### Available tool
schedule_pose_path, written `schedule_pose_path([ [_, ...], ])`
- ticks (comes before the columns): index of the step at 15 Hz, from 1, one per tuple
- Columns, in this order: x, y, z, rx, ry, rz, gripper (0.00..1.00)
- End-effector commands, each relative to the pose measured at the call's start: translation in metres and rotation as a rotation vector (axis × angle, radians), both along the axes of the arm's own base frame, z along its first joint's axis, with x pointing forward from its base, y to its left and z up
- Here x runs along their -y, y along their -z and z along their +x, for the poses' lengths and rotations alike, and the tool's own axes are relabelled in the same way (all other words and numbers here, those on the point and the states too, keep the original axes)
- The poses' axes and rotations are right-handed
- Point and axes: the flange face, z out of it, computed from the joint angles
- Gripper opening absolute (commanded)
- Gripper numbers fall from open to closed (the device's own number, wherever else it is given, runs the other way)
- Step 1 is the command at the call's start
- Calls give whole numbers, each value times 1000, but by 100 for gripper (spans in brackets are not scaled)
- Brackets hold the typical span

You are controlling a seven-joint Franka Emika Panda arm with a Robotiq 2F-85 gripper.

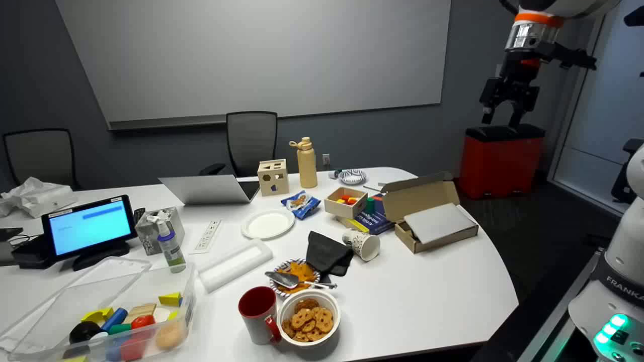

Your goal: Close the brown box.

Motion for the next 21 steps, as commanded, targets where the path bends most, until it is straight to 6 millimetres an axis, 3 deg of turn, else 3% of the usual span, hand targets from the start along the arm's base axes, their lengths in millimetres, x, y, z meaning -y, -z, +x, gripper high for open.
schedule_pose_path([
  [1,0,0,0,0,0,0,100],
  [7,0,0,0,0,0,0,100],
  [9,1,2,10,30,26,-22,100],
  [14,15,20,64,145,121,-38,100],
  [21,41,81,163,240,235,-52,100],
])
